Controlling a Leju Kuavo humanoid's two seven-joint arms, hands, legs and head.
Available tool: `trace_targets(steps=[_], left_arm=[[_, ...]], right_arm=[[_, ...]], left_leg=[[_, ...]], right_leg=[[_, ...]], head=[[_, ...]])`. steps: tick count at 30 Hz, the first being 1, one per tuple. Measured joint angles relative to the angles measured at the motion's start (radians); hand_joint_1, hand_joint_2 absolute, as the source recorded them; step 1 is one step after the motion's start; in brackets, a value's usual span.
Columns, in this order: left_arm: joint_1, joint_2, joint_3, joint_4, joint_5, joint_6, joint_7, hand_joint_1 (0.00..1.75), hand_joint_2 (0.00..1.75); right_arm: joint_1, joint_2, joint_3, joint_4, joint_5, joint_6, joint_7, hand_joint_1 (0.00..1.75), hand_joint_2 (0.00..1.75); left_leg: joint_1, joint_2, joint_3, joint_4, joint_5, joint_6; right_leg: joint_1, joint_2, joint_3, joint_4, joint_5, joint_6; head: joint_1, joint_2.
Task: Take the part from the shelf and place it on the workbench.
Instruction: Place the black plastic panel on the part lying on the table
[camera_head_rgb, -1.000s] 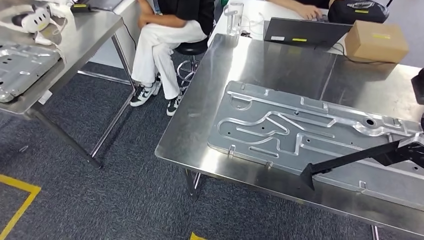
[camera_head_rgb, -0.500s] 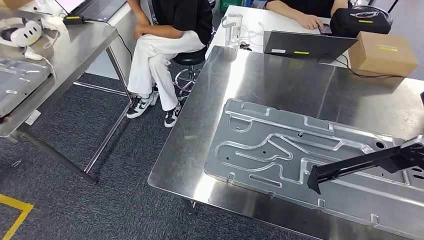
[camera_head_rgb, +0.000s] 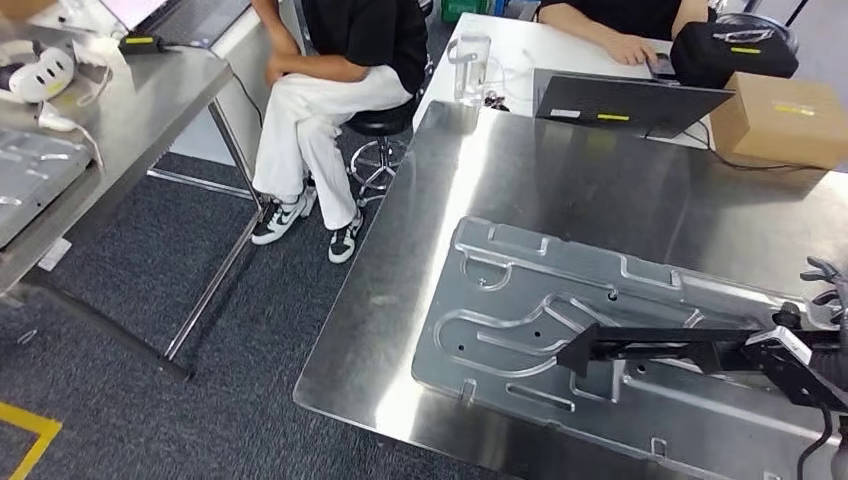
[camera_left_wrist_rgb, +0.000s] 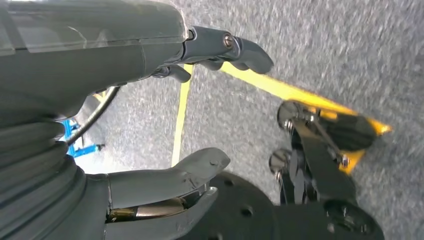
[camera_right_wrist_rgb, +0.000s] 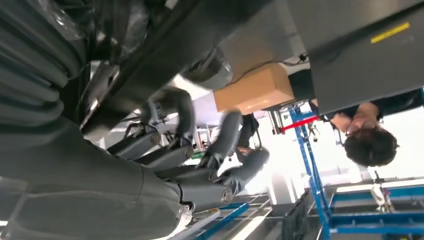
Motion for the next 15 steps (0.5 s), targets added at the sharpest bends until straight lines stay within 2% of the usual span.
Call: trace_targets(steps=[2, 3, 7, 10, 15], left_arm=[[0.0, 0.0, 0.0, 0.0, 0.0, -0.005, -0.002, 0.0, 1.75], [0.0, 0.0, 0.001, 0.0, 0.0, -0.006, -0.002, 0.0, 1.75], [-0.002, 0.0, 0.004, 0.0, 0.01, -0.01, -0.01, 0.0, 0.0], [-0.002, 0.0, 0.013, 0.0, 0.017, -0.012, -0.016, 0.0, 0.0], [-0.002, 0.0, 0.018, 0.0, 0.018, -0.015, -0.015, 0.0, 0.0]], right_arm=[[-0.002, 0.029, 0.011, 0.011, 0.009, -0.006, -0.002, 0.0, 0.0], [-0.002, 0.039, 0.015, 0.016, 0.011, -0.009, -0.002, 0.0, 0.0], [-0.002, 0.068, 0.026, 0.025, 0.019, -0.014, -0.002, 0.0, 0.0], [0.007, 0.08, 0.037, 0.027, 0.023, -0.016, -0.002, 0.0, 0.0], [0.027, 0.086, 0.058, 0.02, 0.03, -0.018, -0.001, 0.0, 0.0]], left_leg=[[0.005, 0.005, 0.011, -0.004, -0.007, 0.005], [0.008, 0.007, 0.019, -0.006, -0.01, 0.002], [0.017, 0.01, 0.042, -0.008, -0.024, -0.019], [0.02, 0.014, 0.049, -0.009, -0.027, -0.026], [0.021, 0.02, 0.053, -0.009, -0.028, -0.031]], right_leg=[[0.007, 0.006, 0.014, -0.008, -0.002, -0.007], [0.011, 0.007, 0.022, -0.009, -0.005, -0.012], [0.02, 0.009, 0.043, -0.01, -0.017, -0.027], [0.024, 0.012, 0.05, -0.01, -0.019, -0.03], [0.024, 0.017, 0.053, -0.01, -0.019, -0.031]], head=[[0.0, 0.0], [0.0, 0.0], [0.0, 0.0], [0.0, 0.0], [0.0, 0.0]])
